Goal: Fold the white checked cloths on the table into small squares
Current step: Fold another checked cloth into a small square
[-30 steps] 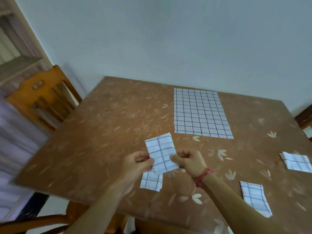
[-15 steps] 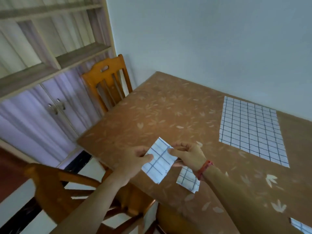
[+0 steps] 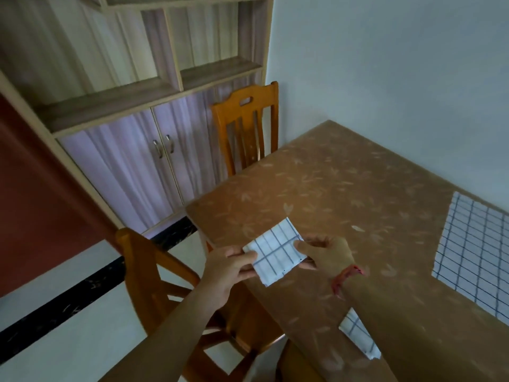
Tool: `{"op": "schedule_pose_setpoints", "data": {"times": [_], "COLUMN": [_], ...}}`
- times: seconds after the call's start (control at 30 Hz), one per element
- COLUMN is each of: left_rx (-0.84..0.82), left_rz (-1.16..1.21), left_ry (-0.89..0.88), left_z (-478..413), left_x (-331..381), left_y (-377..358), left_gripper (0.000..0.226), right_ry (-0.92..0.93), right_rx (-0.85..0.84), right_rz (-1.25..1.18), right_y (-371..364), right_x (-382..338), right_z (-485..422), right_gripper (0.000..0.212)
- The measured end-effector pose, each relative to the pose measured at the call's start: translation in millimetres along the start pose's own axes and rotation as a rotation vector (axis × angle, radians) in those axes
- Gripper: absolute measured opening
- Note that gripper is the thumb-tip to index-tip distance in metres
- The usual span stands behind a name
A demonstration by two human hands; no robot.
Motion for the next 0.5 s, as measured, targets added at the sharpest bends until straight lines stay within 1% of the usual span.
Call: {"op": "schedule_pose_setpoints", "data": {"times": [0.1,0.2,0.3,0.4,0.5], "left_rx": [0.033,0.095,0.184,0.259,0.303], "left_rz": [0.072,0.083,0.061,0.017,-0.054], "left_ry": [0.027,0.042,0.052,0.042,0.016], "left_z": [-15,-32,-54,-80,-110], "left_x": [-6,-13,-19,-22,-20], "left_y": [6,13,21,29,36], "left_gripper": [0.018,0.015,0.014,0.014,0.014], "right_ry": [-0.021,-0.028,-0.029,-0.017,0.010], "right_rx": [0.018,0.029,0.057,0.080,0.107], "right_rz": [0.015,0.065,0.113,0.198,0.277], "right_y": [-10,-18,-22,-28,-33], "right_x": [5,13,23,29,34], "right_z": [-21,-45,-71,-101,-131], "right_gripper": [0.007,0.011,0.009,0.015,0.017]}}
Point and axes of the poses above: each hand's wrist, its own z-axis away from the middle knuckle, its own y-axis out of the back of the hand, x = y × z, the point moved 8 cm from there along -z, towards the middle knuckle, and after that the axes turned 4 degrees about -z, right-handed, at the moved point
